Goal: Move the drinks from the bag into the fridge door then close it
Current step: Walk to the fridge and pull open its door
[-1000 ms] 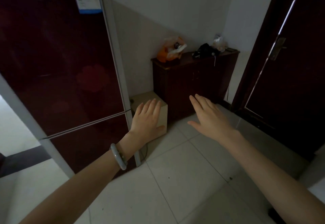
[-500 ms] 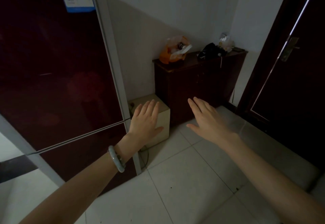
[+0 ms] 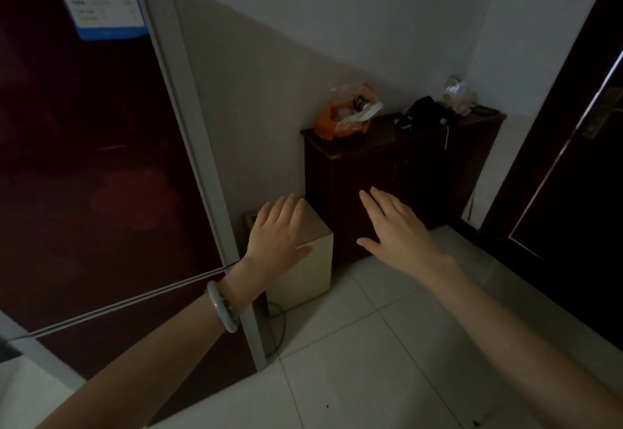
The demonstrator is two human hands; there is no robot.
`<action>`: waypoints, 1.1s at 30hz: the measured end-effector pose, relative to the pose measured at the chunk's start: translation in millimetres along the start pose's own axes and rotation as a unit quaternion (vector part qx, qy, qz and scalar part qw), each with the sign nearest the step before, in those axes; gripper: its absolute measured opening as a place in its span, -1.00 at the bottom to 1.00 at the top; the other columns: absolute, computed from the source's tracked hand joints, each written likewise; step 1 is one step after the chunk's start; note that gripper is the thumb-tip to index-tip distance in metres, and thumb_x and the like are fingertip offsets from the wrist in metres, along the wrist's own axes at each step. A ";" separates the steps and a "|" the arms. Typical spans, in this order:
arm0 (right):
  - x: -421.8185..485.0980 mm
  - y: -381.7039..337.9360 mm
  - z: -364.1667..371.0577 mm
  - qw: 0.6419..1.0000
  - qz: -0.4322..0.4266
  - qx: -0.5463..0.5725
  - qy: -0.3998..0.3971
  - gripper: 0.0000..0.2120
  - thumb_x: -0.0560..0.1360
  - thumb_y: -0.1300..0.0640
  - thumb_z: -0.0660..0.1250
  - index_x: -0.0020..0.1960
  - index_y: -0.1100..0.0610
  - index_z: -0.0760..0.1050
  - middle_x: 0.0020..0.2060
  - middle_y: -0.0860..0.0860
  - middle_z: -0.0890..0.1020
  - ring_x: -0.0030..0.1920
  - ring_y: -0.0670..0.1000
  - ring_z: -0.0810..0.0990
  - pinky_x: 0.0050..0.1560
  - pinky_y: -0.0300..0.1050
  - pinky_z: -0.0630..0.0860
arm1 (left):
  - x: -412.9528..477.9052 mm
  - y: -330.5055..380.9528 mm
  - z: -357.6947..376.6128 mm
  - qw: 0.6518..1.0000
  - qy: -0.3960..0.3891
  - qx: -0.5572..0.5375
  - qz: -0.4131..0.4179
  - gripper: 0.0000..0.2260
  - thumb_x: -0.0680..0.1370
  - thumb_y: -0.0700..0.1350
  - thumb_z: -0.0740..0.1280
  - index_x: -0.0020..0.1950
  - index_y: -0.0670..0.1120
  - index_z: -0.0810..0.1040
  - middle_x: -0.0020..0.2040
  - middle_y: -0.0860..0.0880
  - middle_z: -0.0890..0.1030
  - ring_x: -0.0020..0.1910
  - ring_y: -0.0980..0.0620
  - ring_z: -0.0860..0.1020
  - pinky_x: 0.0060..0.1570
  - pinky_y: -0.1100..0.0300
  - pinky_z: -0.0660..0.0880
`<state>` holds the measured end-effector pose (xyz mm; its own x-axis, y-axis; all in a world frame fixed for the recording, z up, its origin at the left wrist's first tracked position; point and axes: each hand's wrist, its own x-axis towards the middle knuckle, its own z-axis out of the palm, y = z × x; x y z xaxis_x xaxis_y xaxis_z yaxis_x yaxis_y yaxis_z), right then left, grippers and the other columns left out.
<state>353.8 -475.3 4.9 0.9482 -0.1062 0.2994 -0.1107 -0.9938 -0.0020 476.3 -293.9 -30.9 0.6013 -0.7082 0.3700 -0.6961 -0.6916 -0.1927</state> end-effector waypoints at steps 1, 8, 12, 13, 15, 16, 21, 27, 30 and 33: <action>8.3 7.5 2.0 1.000 -0.004 -0.002 0.000 -0.24 0.49 -0.05 0.32 0.50 0.18 -0.01 0.48 0.18 0.14 0.47 0.14 0.10 0.43 -0.01 0.11 | 9.9 0.5 2.3 1.000 0.001 -0.004 -0.003 -0.21 0.47 0.20 0.27 0.50 -0.15 -0.01 0.51 -0.13 0.12 0.48 -0.09 0.08 0.44 -0.01 0.01; 56.6 50.3 15.0 1.000 -0.025 -0.004 0.001 -0.23 0.48 -0.06 0.32 0.50 0.18 0.00 0.47 0.19 0.15 0.47 0.14 0.12 0.42 -0.01 0.12 | 60.4 5.2 20.3 1.000 -0.003 -0.010 -0.019 -0.22 0.45 0.20 0.30 0.49 -0.17 0.06 0.49 -0.17 0.18 0.47 -0.12 0.14 0.43 -0.04 0.05; 78.9 62.0 23.1 0.999 -0.045 0.001 -0.004 -0.23 0.48 -0.05 0.33 0.50 0.18 0.00 0.47 0.19 0.16 0.47 0.15 0.12 0.42 -0.01 0.13 | 72.3 0.0 33.2 0.999 -0.015 0.001 -0.033 -0.21 0.48 0.22 0.25 0.50 -0.17 0.00 0.51 -0.16 0.12 0.48 -0.11 0.08 0.44 -0.03 0.02; 83.8 62.4 25.2 0.999 -0.049 0.002 -0.005 -0.23 0.48 -0.05 0.33 0.50 0.18 0.01 0.47 0.19 0.16 0.46 0.15 0.13 0.42 -0.01 0.14 | 73.4 -2.3 35.7 0.999 -0.016 0.004 -0.038 -0.22 0.48 0.22 0.25 0.50 -0.17 0.00 0.51 -0.16 0.12 0.48 -0.11 0.09 0.44 -0.03 0.02; 92.3 61.2 28.7 0.998 -0.055 0.007 -0.009 -0.23 0.48 -0.06 0.33 0.50 0.18 0.00 0.47 0.19 0.15 0.47 0.15 0.12 0.42 -0.02 0.13 | 73.9 -7.2 39.1 0.999 -0.019 0.009 -0.046 -0.22 0.48 0.23 0.24 0.50 -0.17 0.00 0.51 -0.15 0.12 0.48 -0.11 0.08 0.44 -0.03 0.03; 97.3 59.3 31.0 0.998 -0.061 0.009 -0.012 -0.23 0.48 -0.06 0.33 0.50 0.18 -0.01 0.47 0.19 0.15 0.47 0.15 0.12 0.42 -0.02 0.13 | 74.2 -11.6 41.1 0.998 -0.022 0.011 -0.051 -0.23 0.49 0.22 0.23 0.50 -0.17 -0.01 0.51 -0.15 0.11 0.48 -0.10 0.07 0.44 -0.03 0.03; 118.2 44.9 38.3 0.996 -0.090 0.014 -0.017 -0.23 0.48 -0.08 0.31 0.50 0.17 -0.02 0.48 0.18 0.14 0.47 0.13 0.11 0.43 -0.03 0.11 | 72.4 -35.7 42.1 0.996 -0.041 0.034 -0.070 -0.22 0.43 0.20 0.32 0.47 -0.20 0.12 0.46 -0.18 0.24 0.44 -0.13 0.20 0.40 -0.05 0.12; 152.8 5.6 44.0 0.990 -0.142 0.024 -0.013 -0.22 0.48 -0.09 0.31 0.50 0.17 -0.01 0.47 0.19 0.15 0.46 0.15 0.13 0.42 -0.03 0.14 | 51.3 -80.8 40.1 0.991 -0.026 0.057 -0.115 -0.25 0.46 0.19 0.30 0.48 -0.19 0.11 0.47 -0.17 0.23 0.45 -0.13 0.19 0.40 -0.03 0.12; 168.4 -23.7 49.3 0.984 -0.174 0.036 -0.014 -0.22 0.48 -0.11 0.30 0.50 0.15 -0.04 0.48 0.17 0.13 0.46 0.14 0.12 0.41 0.01 0.17 | 31.6 -106.1 36.2 0.985 -0.040 0.067 -0.155 -0.22 0.48 0.24 0.23 0.50 -0.16 0.00 0.51 -0.14 0.12 0.48 -0.09 0.08 0.43 -0.03 0.03; 181.2 -56.3 54.7 0.976 -0.206 0.063 -0.025 -0.22 0.50 -0.12 0.27 0.51 0.10 -0.09 0.50 0.13 0.07 0.48 0.12 0.07 0.42 0.02 0.15 | 6.6 -131.2 31.2 0.975 -0.052 0.078 -0.202 -0.21 0.45 0.24 0.28 0.49 -0.18 0.09 0.49 -0.17 0.19 0.46 -0.12 0.16 0.42 -0.06 0.10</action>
<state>548.1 -440.3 7.1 0.9184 0.3042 0.2531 0.3166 -0.9485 -0.0091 583.9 -212.3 -31.5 0.8560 -0.3793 0.3514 -0.3320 -0.9242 -0.1889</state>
